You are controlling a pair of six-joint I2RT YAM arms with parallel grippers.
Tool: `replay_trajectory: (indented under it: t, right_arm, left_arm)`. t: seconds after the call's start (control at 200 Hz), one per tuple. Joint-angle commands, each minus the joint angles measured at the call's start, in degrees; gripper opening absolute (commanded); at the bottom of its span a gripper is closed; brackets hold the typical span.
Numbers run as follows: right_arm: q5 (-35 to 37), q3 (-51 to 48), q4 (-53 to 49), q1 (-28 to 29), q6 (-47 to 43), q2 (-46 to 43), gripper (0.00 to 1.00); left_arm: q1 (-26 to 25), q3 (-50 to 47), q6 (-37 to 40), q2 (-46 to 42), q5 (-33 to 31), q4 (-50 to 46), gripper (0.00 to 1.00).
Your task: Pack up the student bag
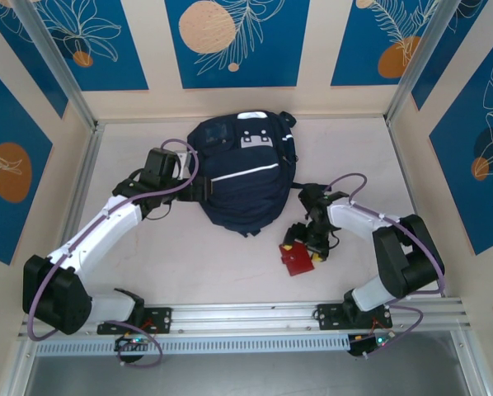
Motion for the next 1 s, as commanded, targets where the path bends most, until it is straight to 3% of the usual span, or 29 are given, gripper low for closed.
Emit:
replay_trajectory:
  t: [0.0,0.25,0.475,0.71,0.995]
  right_arm:
    - [-5.70,0.57,1.66,2.54,2.11,-2.35,0.72]
    - [1.94,-0.53,-0.30,-0.02,-2.31,-2.98,0.54]
    - [-3.78,-0.90,0.49,-0.26,-9.70,-0.48,0.47]
    - [-4.89,-0.75,2.29,0.23,-10.37,3.39,0.38]
    - [-0.76,0.70,1.91,0.55,-9.74,1.08,0.07]
  left_arm:
    - [0.52,1.75,1.14,0.47,2.21,-0.30,1.00]
    - [0.48,2.00,1.91,0.75,2.85,-1.55,1.00]
    - [0.36,2.71,2.72,1.22,6.20,-1.92,1.00]
    - [-0.05,4.04,2.89,2.47,7.93,-2.29,1.00]
    - [-2.20,6.93,5.60,5.26,11.25,-2.61,0.96]
